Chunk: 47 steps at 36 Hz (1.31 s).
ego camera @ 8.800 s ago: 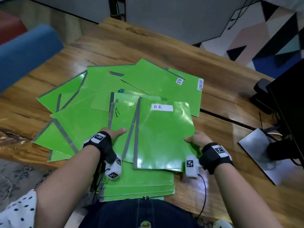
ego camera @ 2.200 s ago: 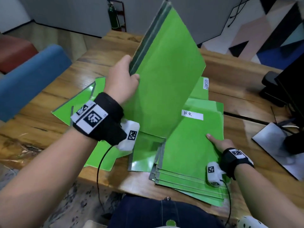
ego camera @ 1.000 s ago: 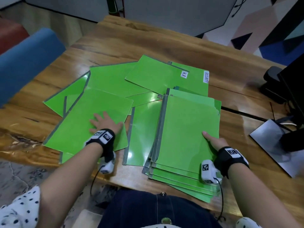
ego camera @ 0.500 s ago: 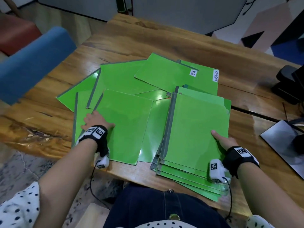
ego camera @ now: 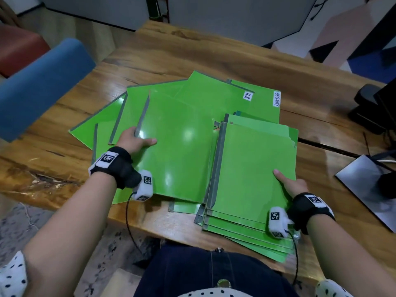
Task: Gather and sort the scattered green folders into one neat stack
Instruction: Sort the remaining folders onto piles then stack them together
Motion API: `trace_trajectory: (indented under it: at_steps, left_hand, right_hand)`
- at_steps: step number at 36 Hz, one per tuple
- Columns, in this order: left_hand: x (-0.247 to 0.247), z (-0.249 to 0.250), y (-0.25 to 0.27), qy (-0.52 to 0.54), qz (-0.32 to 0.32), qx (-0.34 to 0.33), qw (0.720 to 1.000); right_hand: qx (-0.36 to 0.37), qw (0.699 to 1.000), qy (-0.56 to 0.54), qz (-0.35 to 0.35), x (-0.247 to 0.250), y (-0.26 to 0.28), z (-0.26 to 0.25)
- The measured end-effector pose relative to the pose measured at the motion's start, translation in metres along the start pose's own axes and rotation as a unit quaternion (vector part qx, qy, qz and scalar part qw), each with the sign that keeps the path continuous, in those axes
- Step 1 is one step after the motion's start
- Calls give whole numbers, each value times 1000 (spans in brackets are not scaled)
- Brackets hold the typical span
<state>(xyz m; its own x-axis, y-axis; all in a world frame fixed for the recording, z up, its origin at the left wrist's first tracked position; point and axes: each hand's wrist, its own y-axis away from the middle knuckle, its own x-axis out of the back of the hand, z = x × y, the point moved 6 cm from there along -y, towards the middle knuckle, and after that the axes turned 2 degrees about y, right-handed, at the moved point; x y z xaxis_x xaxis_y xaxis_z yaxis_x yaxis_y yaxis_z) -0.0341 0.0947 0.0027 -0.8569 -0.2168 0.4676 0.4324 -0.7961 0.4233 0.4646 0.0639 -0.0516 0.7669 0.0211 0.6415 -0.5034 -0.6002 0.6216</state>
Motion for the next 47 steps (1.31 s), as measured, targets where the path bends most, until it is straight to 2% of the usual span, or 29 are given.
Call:
trace_trajectory:
  at_steps: [4, 7, 14, 21, 24, 27, 31, 33, 35, 37, 40, 44, 47]
  left_hand:
    - [-3, 11, -3, 117, 9, 7, 993]
    - [-16, 7, -2, 135, 9, 26, 990]
    - [-46, -36, 11, 51, -30, 118, 991]
    - [-69, -43, 24, -2, -47, 112, 993]
    - [-69, -21, 29, 7, -22, 54, 998]
    - [-65, 30, 40, -26, 0, -51, 998]
    - [-59, 113, 64, -112, 16, -200, 973]
    - [-55, 147, 76, -111, 23, -255, 960]
    - [-49, 170, 83, -67, 29, -277, 958]
    - [-49, 176, 80, 8, 7, -260, 965]
    - [-70, 148, 70, 69, -55, -167, 982]
    - [-112, 64, 63, -41, -102, -29, 993]
    - [-128, 4, 64, -183, -104, 51, 976]
  right_hand:
    - [-3, 1000, -1, 10, 3, -1, 3]
    - [-3, 1000, 10, 18, 11, -3, 0]
    - [-9, 998, 51, 30, 44, -15, 3]
    - [-28, 994, 108, 12, 51, -21, 20]
    - [-35, 993, 112, -1, 50, -23, 26]
    - [-33, 993, 112, -3, 50, -25, 26]
    - [-27, 993, 112, -2, 50, -27, 25]
    - [-27, 994, 109, 0, 50, -28, 25]
    - [-27, 994, 108, 3, 50, -28, 26]
    - [-27, 994, 105, 4, 50, -29, 27]
    - [-28, 995, 93, 1, 49, -29, 28]
    - [-32, 996, 85, 0, 49, -33, 30]
    - [-34, 996, 81, 6, 48, -35, 31]
